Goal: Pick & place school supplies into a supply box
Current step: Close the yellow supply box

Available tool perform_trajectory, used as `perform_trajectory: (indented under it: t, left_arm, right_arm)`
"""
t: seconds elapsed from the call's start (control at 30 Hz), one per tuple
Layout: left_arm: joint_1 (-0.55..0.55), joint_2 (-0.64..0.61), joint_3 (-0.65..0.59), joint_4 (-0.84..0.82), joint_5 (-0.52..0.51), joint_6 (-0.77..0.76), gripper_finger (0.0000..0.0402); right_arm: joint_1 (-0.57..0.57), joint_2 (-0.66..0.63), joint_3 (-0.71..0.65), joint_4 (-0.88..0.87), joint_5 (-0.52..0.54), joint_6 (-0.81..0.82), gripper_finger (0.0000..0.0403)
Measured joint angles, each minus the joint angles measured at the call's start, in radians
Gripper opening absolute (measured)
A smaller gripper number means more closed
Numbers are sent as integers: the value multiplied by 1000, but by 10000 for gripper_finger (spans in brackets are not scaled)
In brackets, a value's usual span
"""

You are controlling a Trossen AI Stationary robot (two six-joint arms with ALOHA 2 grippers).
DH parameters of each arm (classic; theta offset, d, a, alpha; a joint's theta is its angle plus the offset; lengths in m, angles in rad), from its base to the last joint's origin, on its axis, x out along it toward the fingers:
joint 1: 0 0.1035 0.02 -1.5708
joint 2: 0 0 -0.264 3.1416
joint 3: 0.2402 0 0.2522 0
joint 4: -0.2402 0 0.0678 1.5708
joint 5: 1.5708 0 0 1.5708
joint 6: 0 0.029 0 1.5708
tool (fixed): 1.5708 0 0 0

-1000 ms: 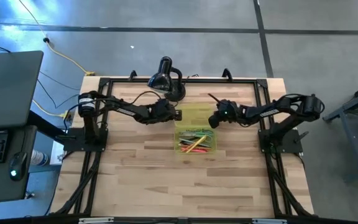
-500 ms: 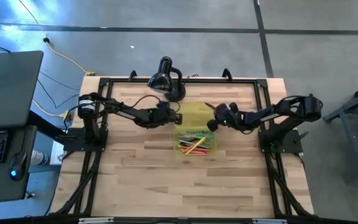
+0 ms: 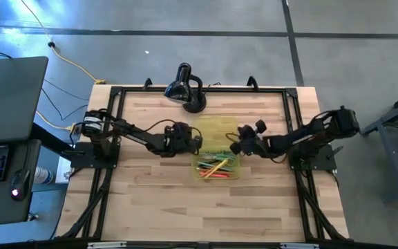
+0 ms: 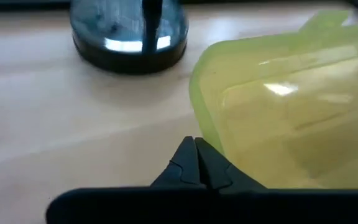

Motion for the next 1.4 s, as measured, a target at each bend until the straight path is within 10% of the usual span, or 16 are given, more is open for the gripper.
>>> perform_trajectory:
  t: [0.47,1.07,1.4]
  left_arm:
    - [-171,-52,29,-44,-244,46,10]
    - [-250,-63,31,-59,-279,45,19]
    - [-315,-67,31,-43,-326,52,20]
  right_arm:
    - [240,-3,1,-15,245,77,0]
    - [525,-4,6,-12,615,-5,0]
    - [625,-4,6,-44,628,-4,0]
